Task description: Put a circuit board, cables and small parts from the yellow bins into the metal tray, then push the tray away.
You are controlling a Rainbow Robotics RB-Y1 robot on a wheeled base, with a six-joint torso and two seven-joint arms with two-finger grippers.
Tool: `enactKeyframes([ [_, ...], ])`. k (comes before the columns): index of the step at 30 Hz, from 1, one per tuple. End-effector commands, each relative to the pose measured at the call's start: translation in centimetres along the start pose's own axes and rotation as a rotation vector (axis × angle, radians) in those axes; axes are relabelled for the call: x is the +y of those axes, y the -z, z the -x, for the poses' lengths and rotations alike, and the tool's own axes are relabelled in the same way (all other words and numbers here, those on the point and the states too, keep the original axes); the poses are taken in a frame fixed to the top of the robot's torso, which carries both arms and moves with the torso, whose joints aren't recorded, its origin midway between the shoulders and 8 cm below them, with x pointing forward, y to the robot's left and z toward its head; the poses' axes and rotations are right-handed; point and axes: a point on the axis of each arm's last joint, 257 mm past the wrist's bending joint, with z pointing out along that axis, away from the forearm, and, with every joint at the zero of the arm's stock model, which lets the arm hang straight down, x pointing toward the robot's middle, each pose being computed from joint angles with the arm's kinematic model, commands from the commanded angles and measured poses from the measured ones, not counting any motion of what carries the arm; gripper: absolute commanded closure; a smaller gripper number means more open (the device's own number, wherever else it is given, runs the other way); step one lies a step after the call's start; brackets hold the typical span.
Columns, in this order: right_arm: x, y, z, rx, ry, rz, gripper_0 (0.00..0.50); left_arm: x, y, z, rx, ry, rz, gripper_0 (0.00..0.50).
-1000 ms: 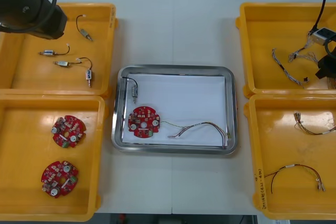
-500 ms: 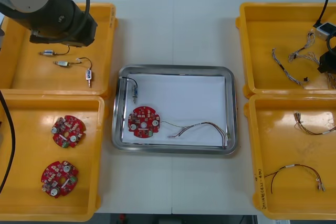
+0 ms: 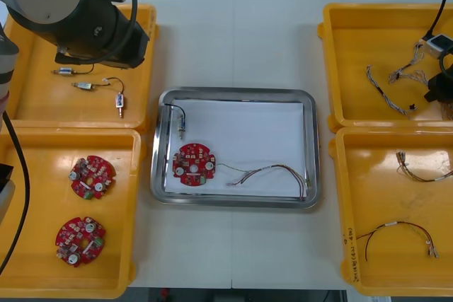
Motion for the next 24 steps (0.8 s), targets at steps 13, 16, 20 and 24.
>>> enactKeyframes([
  [13,-1.1,-0.5,-2.0,-0.002,-0.042,-0.014,0.000,-2.2,0.2,-0.7,0.006,0.036,-0.047,0.499],
  [16,-0.8,-0.7,-1.9,-0.001,-0.048,-0.009,0.000,-2.2,0.3,-0.6,0.005,0.046,-0.051,0.499],
  [20,-0.3,-1.0,-1.8,0.000,-0.048,-0.004,0.000,-1.7,0.0,-1.0,0.012,0.064,-0.052,0.500],
  [24,0.1,-1.4,-1.7,0.001,-0.047,0.001,0.000,-1.3,0.1,-1.2,0.008,0.079,-0.058,0.499],
])
